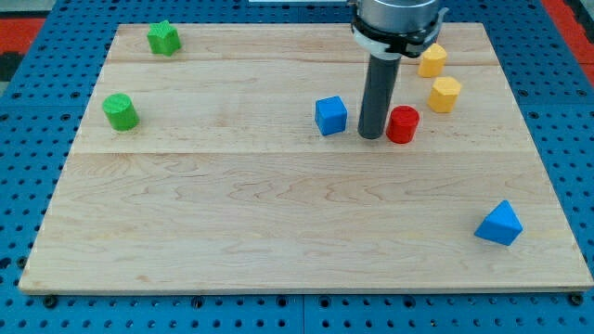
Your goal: Push the red circle towards the center right
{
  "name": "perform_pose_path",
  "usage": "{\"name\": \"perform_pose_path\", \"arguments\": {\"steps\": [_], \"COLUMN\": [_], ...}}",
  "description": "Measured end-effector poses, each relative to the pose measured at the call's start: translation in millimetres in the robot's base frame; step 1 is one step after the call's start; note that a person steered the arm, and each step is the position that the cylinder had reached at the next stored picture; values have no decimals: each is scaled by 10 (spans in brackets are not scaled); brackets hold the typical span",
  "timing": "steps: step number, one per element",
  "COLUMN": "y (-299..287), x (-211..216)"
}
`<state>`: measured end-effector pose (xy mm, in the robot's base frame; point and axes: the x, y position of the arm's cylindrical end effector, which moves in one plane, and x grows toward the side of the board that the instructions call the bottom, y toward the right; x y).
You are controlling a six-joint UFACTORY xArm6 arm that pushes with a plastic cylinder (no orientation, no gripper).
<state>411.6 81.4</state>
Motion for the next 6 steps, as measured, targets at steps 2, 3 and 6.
{"name": "perform_pose_path", "arguments": {"steps": [2,3,6], "y": [447,685,319], "x": [-30,272,347]}}
